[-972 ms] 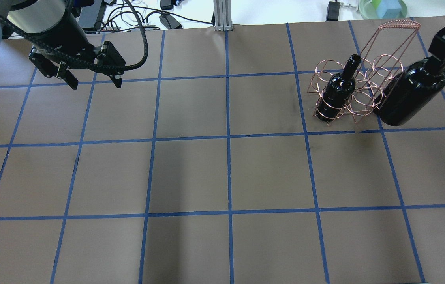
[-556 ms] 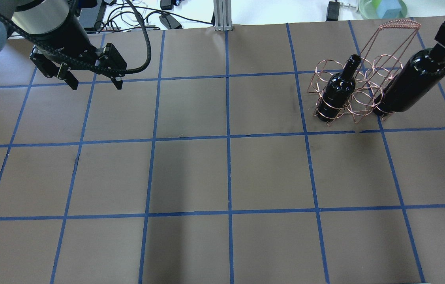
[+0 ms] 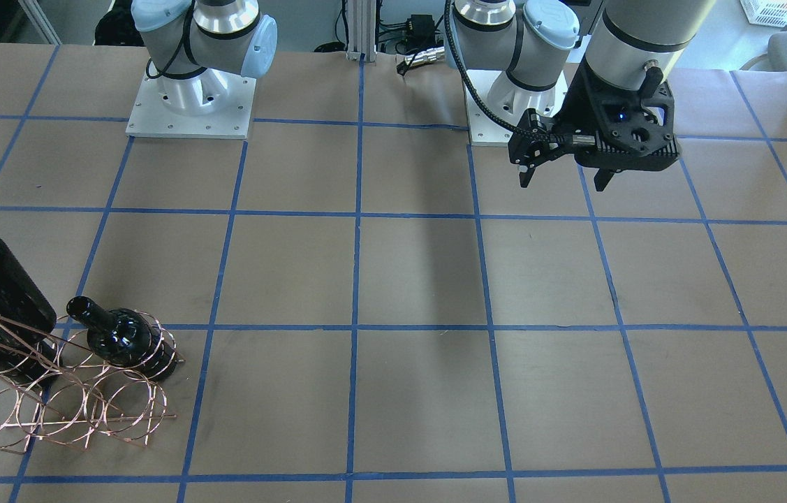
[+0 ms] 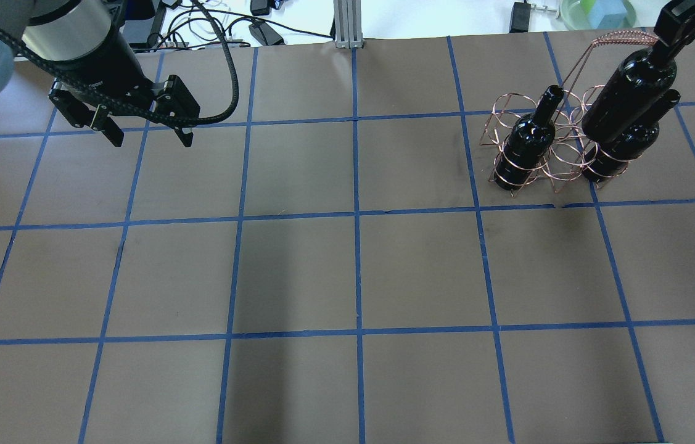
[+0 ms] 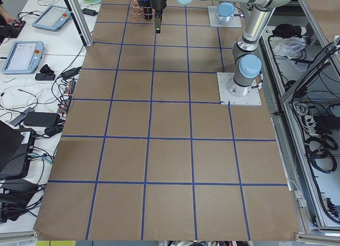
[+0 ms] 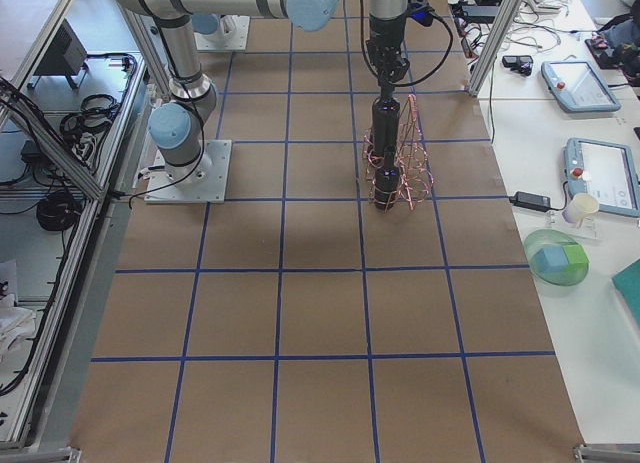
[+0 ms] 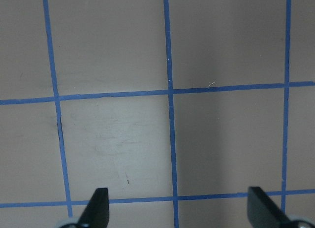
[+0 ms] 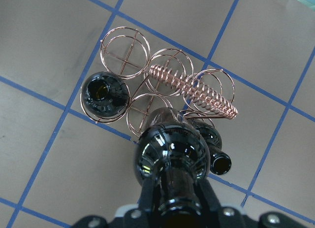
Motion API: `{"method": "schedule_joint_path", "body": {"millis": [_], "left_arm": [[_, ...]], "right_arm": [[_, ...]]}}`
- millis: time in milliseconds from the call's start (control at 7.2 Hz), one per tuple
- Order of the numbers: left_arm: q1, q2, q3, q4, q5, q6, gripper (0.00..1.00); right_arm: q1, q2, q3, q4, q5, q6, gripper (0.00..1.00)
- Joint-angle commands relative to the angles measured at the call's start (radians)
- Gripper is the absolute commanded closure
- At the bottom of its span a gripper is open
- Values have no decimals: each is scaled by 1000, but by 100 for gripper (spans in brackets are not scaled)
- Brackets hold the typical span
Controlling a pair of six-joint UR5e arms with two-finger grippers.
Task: Place wine into wine basket
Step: 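Tilt the bottle and lower it into the empty rack slot with the right gripper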
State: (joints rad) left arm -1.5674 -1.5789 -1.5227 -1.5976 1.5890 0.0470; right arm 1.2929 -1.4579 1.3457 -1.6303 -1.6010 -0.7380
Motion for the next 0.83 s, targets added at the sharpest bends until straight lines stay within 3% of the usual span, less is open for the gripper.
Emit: {"method": "schedule_joint_path", "body": {"millis": [0,694], "left_arm": [[0,5,-5,-1,2,1,0],[0,14,-16,-2,2,2,0]], "right_arm": [[5,30,3,-20,4,67,100],[6,54,27,-17,33,124,100]]}}
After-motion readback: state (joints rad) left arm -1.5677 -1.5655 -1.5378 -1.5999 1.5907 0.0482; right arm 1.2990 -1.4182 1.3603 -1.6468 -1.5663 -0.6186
